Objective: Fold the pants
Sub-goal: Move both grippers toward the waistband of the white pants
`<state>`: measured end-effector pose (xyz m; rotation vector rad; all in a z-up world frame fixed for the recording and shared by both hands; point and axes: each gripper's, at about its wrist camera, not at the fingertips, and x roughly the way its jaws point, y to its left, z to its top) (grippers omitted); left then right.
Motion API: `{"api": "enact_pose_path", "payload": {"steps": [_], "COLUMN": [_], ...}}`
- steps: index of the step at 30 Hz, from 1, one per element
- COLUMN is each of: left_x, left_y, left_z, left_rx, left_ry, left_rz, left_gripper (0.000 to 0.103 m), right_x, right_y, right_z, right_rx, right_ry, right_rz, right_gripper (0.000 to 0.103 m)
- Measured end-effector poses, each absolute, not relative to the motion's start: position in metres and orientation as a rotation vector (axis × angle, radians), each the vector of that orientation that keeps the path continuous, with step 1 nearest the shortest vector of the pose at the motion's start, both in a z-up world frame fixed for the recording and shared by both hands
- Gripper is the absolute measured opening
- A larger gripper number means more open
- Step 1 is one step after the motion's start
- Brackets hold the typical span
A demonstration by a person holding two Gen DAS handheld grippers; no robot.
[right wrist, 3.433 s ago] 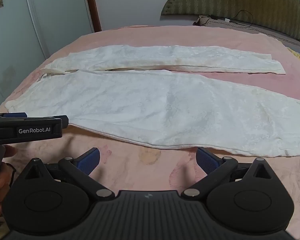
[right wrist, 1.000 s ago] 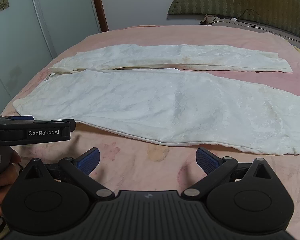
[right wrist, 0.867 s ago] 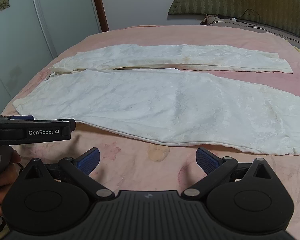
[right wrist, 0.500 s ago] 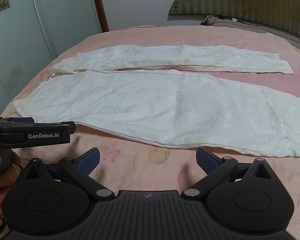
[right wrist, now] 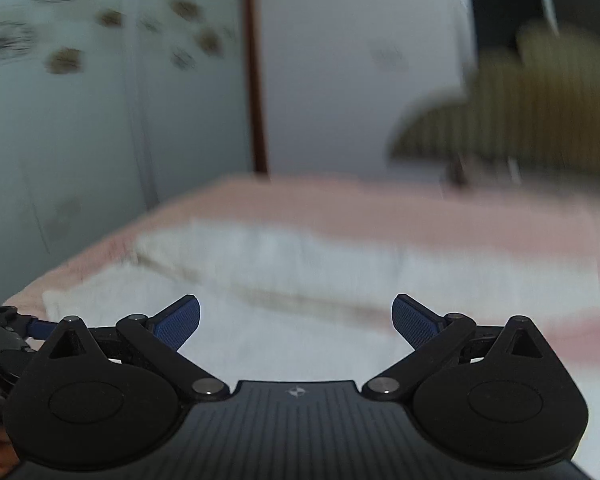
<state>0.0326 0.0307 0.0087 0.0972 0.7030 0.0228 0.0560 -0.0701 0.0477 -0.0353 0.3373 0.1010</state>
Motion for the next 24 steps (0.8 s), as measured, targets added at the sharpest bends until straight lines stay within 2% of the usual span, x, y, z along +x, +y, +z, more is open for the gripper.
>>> {"api": "enact_pose_path", "payload": {"steps": [1,4,9,13,18,24], "left_x": [0.039,0.058,0.081,0.099,0.114,0.132], "left_y": [0.036,0.053,0.082,0.106,0.125,0.134], "left_z": [0.011,0.016,0.023,0.020,0.010,0.006], "left_rx": [0.089,0.074,0.072,0.055,0.040,0.073], "left_ry": [0.701,0.701,0.681,0.701,0.752,0.788], "left_rz": [0.036,0.075,0.146,0.204,0.224,0.220], "left_gripper": [0.098,0.098,0.098,0.098,0.098,0.098], "right_x": [0.066,0.120,0.201,0.283,0.368,0.446], "right_y": [-0.063,-0.041,-0.043,-0.046,-0.068,-0.068], "right_z": [0.047,0.032,0.025,0.007,-0.011,-0.029], "right_rx": [-0.153,-0.430,-0.429,-0.472,-0.244,-0.060], "right_ry": [0.302,0.422,0.468,0.591,0.709,0.742], "right_rz": [0.127,0.170,0.228,0.141,0.362,0.502], "right_gripper": [0.103,0.103,0.103,0.103,0.103,0.103]}}
